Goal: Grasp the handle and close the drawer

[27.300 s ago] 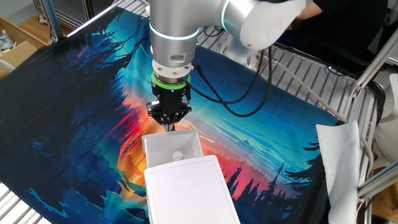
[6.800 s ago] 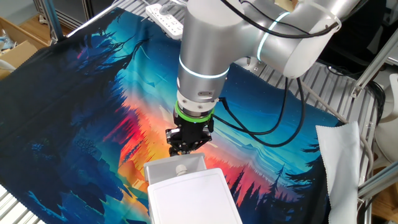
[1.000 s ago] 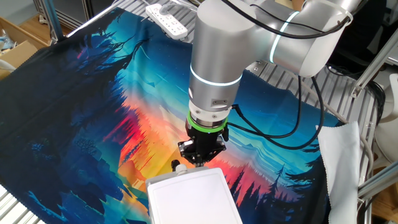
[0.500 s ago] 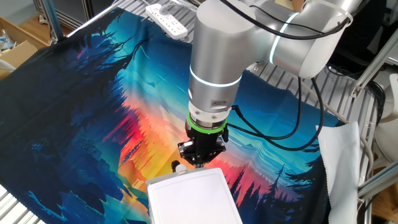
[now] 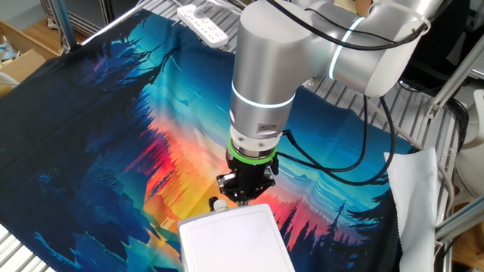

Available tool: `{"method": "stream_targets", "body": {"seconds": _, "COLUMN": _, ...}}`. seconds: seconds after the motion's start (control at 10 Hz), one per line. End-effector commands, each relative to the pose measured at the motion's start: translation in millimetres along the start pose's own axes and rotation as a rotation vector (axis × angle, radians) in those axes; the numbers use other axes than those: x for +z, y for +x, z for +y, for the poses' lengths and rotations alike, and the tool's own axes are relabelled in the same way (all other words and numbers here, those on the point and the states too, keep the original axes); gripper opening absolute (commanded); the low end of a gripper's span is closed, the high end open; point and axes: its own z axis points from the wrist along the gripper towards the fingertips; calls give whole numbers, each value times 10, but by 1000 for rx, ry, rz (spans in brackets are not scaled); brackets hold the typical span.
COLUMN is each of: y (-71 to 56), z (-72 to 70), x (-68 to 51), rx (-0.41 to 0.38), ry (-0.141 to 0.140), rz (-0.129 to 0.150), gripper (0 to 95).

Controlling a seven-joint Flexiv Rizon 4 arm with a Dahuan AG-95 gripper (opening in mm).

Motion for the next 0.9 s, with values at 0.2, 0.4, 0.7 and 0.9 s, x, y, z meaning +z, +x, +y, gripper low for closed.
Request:
{"method": "stream_targets", "body": {"seconds": 0.2, "y": 22, "z": 4, "x": 6, "rx": 0, "ry": -2, "rz": 0, "gripper": 0}}
{"method": "stream_targets", "body": {"seconds": 0.4, "y": 40, "z": -7, "x": 11, "rx": 3, "ry": -1, "rz": 1, "gripper": 0}}
{"method": "stream_targets", "body": {"seconds": 0.7, "y": 65, "z": -24, "x": 20, "rx": 6, "ry": -1, "rz": 1, "gripper": 0}}
{"method": "stream_targets", "body": {"seconds": 0.9, "y": 98, "z": -38, "x": 27, "rx": 6, "ry": -4, "rz": -2, "gripper": 0}}
